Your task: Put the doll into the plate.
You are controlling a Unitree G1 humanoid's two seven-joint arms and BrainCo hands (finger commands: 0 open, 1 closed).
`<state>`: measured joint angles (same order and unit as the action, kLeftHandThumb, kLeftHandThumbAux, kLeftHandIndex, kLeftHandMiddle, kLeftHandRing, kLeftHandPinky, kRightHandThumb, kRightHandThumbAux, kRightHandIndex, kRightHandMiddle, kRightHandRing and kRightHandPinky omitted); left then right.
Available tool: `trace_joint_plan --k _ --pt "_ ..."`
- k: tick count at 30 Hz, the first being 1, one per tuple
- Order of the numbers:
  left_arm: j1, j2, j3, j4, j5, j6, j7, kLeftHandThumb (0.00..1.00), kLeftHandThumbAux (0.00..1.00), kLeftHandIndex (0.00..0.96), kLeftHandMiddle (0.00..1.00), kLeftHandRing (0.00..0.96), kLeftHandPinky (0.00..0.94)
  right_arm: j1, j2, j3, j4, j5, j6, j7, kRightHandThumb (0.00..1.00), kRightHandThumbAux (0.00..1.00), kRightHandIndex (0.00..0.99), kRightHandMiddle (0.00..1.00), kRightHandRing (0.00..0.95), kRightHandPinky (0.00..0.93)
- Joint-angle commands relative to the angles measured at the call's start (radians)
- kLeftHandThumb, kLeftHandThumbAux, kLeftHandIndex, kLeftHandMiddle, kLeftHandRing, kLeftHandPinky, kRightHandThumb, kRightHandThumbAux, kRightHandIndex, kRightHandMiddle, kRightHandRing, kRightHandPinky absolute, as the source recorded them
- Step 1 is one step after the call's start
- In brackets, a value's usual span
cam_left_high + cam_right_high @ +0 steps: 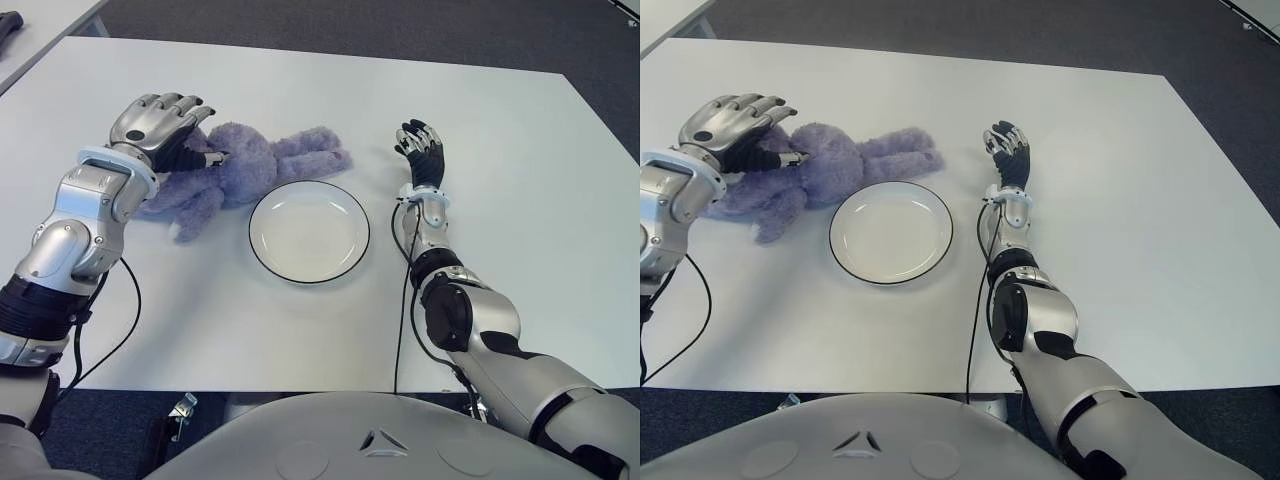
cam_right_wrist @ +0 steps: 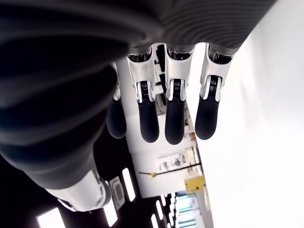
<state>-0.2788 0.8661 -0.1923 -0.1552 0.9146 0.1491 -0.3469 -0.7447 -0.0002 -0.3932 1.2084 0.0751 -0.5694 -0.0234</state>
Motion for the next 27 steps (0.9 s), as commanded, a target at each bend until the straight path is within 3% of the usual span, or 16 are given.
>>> trace_joint_plan --k 1,21,27 --pt "0.043 0.019 -0.01 0.028 0.005 -0.012 -0.062 0.213 0.159 0.0 0.0 0.0 0.074 0.229 0.037 -0.014 0.127 0.013 0.033 -0.011 0.326 0.793 0.251 0.275 0.271 0.303" --pt "0.037 0.008 -0.037 0.075 0.022 -0.02 -0.086 0.195 0.173 0.0 0.0 0.0 0.088 0.228 0.036 -0.021 0.128 0.02 0.035 -0.003 0.33 0.804 0.253 0.273 0.27 0.3" --pt "0.037 0.0 -0.034 0.086 0.015 -0.013 -0.083 0.228 0.179 0.0 0.0 0.0 0.077 0.228 0.036 -0.022 0.127 0.021 0.037 0.0 0.311 0.791 0.248 0.266 0.269 0.305"
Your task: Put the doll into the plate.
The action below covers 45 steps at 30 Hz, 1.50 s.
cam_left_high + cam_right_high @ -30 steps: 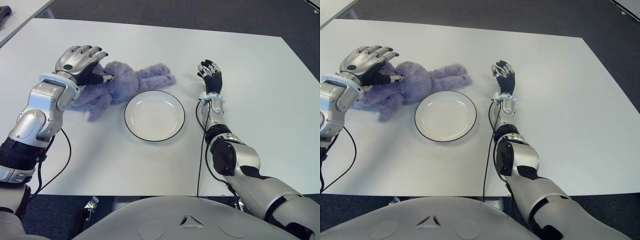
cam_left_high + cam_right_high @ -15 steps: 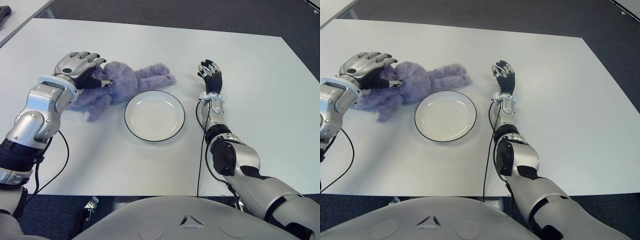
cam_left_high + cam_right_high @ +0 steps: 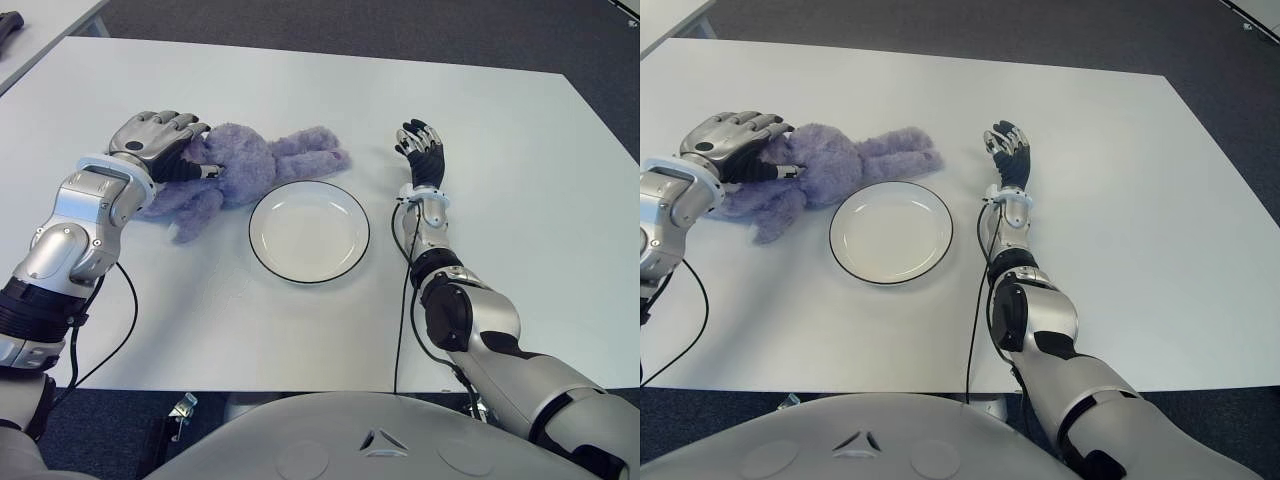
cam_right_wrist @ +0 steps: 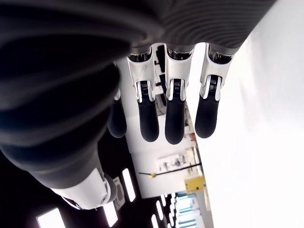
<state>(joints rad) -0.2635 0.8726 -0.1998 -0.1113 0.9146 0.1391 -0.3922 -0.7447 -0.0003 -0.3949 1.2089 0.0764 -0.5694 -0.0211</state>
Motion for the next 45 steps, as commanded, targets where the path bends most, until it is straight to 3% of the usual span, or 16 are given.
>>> trace_joint_plan --k 1,22,31,40,42,45 --pt "0.022 -0.006 -0.026 0.044 0.014 -0.004 -0.037 0.229 0.179 0.0 0.0 0.0 0.077 0.228 0.038 -0.021 0.127 0.02 0.033 -0.004 0.311 0.791 0.252 0.265 0.267 0.301" --pt "-0.007 -0.067 -0.048 0.212 -0.017 -0.032 0.05 0.258 0.197 0.0 0.0 0.0 0.048 0.229 0.044 -0.042 0.126 0.034 0.011 0.013 0.343 0.798 0.281 0.267 0.272 0.311" --pt "-0.052 -0.134 -0.086 0.403 -0.019 -0.072 0.175 0.251 0.211 0.0 0.0 0.0 0.064 0.23 0.04 -0.031 0.127 0.017 0.016 -0.003 0.338 0.798 0.283 0.274 0.272 0.308" --pt "-0.085 -0.151 -0.092 0.511 -0.05 -0.123 0.227 0.268 0.23 0.0 0.0 0.014 0.164 0.23 0.038 -0.036 0.127 0.024 0.02 0.006 0.352 0.795 0.274 0.273 0.268 0.304" --pt "-0.098 -0.159 -0.095 0.555 -0.059 -0.142 0.248 0.292 0.245 0.0 0.0 0.069 0.231 0.23 0.04 -0.041 0.126 0.029 0.015 0.012 0.356 0.795 0.283 0.27 0.27 0.313" --pt "-0.111 -0.168 -0.099 0.598 -0.073 -0.157 0.264 0.309 0.249 0.0 0.0 0.079 0.218 0.23 0.038 -0.037 0.127 0.023 0.02 0.005 0.359 0.794 0.285 0.272 0.273 0.318"
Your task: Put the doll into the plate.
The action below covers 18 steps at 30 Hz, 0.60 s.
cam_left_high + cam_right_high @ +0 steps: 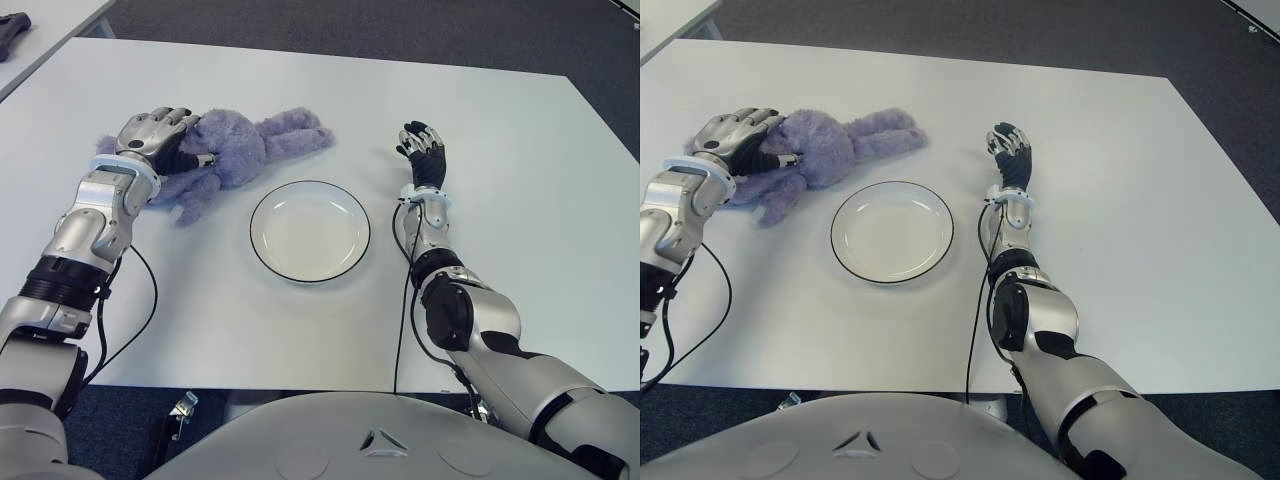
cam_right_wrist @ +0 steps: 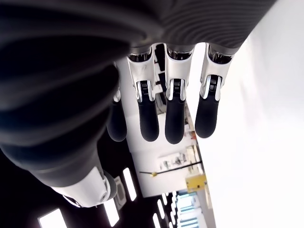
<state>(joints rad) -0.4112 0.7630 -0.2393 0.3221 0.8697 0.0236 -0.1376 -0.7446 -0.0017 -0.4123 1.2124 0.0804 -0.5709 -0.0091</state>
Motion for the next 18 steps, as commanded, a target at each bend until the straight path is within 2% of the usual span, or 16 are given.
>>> trace_joint_plan --k 1,11,18 --pt "0.034 -0.06 -0.06 0.172 -0.032 -0.045 0.012 0.324 0.25 0.0 0.0 0.079 0.201 0.23 0.039 -0.018 0.124 0.017 0.023 -0.009 0.36 0.794 0.284 0.273 0.275 0.32" --pt "0.003 -0.095 -0.066 0.254 -0.08 -0.053 0.015 0.389 0.258 0.0 0.0 0.052 0.139 0.229 0.038 -0.022 0.124 0.022 0.026 -0.014 0.355 0.801 0.274 0.273 0.276 0.309" --pt "-0.011 -0.119 -0.08 0.305 -0.098 -0.052 0.013 0.426 0.25 0.0 0.018 0.075 0.167 0.229 0.038 -0.022 0.124 0.022 0.023 -0.01 0.341 0.797 0.27 0.268 0.268 0.302"
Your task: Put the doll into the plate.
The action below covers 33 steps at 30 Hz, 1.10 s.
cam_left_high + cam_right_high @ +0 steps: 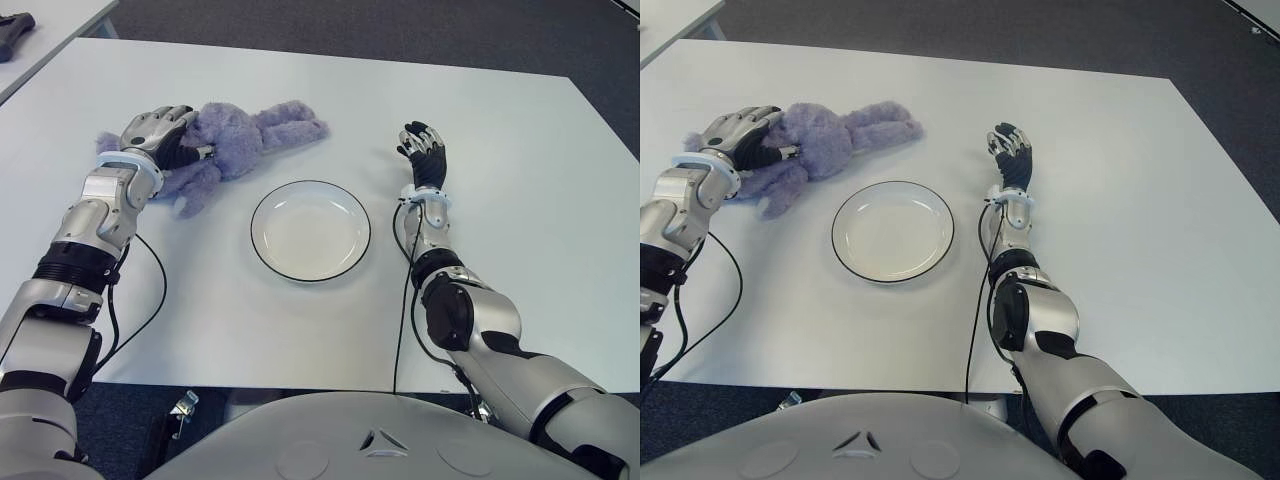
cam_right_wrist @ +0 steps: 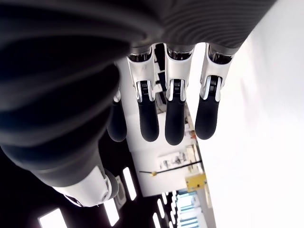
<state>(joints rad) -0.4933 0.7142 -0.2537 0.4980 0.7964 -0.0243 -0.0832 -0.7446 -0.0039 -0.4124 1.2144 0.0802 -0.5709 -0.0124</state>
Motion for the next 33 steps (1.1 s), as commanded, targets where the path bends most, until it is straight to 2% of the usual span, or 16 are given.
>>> trace_joint_plan --k 1,6,9,12,14,15,16,18,19,24,28,32,33 --pt "0.07 -0.073 -0.066 0.135 -0.027 -0.005 -0.043 0.433 0.25 0.0 0.028 0.084 0.177 0.229 0.041 -0.022 0.121 0.023 0.023 -0.006 0.343 0.798 0.273 0.267 0.267 0.302" --pt "0.06 -0.082 -0.068 0.17 -0.04 -0.015 -0.048 0.463 0.256 0.007 0.058 0.113 0.205 0.229 0.041 -0.029 0.121 0.029 0.02 -0.003 0.353 0.8 0.279 0.267 0.268 0.308" --pt "0.05 -0.089 -0.068 0.2 -0.046 -0.025 -0.042 0.482 0.262 0.032 0.094 0.133 0.166 0.229 0.042 -0.032 0.121 0.032 0.015 0.0 0.355 0.802 0.278 0.263 0.268 0.303" --pt "0.038 -0.097 -0.061 0.236 -0.062 -0.041 -0.027 0.494 0.269 0.06 0.123 0.148 0.17 0.23 0.042 -0.029 0.121 0.027 0.014 -0.007 0.347 0.803 0.273 0.263 0.269 0.304" --pt "0.03 -0.1 -0.058 0.261 -0.073 -0.055 -0.021 0.511 0.277 0.093 0.172 0.184 0.221 0.23 0.043 -0.029 0.121 0.026 0.014 -0.01 0.342 0.805 0.271 0.265 0.272 0.311" --pt "0.026 -0.101 -0.057 0.271 -0.077 -0.062 -0.02 0.525 0.29 0.114 0.235 0.276 0.363 0.23 0.043 -0.029 0.121 0.026 0.013 -0.01 0.341 0.806 0.271 0.267 0.275 0.316" --pt "0.023 -0.1 -0.057 0.28 -0.082 -0.07 -0.021 0.528 0.292 0.118 0.246 0.292 0.387 0.23 0.043 -0.03 0.121 0.026 0.013 -0.01 0.34 0.807 0.271 0.267 0.276 0.317" --pt "0.016 -0.099 -0.057 0.297 -0.094 -0.088 -0.027 0.541 0.316 0.15 0.327 0.429 0.556 0.229 0.043 -0.029 0.121 0.025 0.015 -0.012 0.34 0.805 0.271 0.268 0.276 0.317" --pt "0.013 -0.098 -0.056 0.305 -0.099 -0.096 -0.03 0.545 0.322 0.161 0.346 0.459 0.588 0.229 0.043 -0.028 0.121 0.024 0.016 -0.012 0.343 0.803 0.271 0.268 0.276 0.317" --pt "-0.002 -0.103 -0.052 0.344 -0.123 -0.115 -0.016 0.606 0.328 0.29 0.45 0.519 0.632 0.23 0.044 -0.025 0.121 0.02 0.012 -0.015 0.351 0.794 0.273 0.264 0.273 0.317" --pt "-0.013 -0.103 -0.057 0.371 -0.13 -0.125 -0.002 0.624 0.321 0.317 0.48 0.536 0.645 0.23 0.046 -0.027 0.121 0.023 0.007 -0.012 0.345 0.795 0.274 0.264 0.275 0.321" --pt "-0.022 -0.103 -0.057 0.392 -0.143 -0.14 -0.006 0.633 0.326 0.358 0.527 0.58 0.718 0.23 0.046 -0.027 0.121 0.023 0.008 -0.013 0.342 0.797 0.274 0.267 0.278 0.319" --pt "-0.025 -0.104 -0.056 0.4 -0.148 -0.145 -0.009 0.634 0.333 0.399 0.545 0.591 0.708 0.23 0.045 -0.024 0.121 0.02 0.011 -0.015 0.341 0.798 0.274 0.269 0.278 0.316"
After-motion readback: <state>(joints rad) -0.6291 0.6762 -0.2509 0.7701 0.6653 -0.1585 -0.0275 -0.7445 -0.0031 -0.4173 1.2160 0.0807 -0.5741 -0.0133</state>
